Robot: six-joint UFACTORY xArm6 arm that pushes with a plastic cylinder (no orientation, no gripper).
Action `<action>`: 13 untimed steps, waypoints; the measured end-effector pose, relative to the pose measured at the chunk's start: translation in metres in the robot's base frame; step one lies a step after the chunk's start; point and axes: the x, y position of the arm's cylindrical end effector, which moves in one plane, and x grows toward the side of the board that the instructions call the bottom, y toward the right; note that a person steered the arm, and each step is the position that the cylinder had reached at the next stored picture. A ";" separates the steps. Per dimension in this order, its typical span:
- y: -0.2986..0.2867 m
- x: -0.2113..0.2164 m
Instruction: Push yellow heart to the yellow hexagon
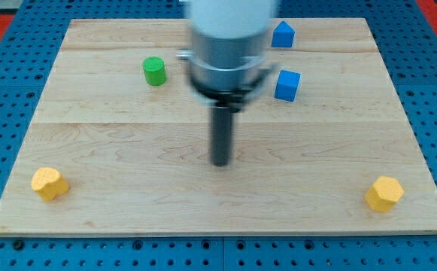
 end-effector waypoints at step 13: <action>-0.128 0.059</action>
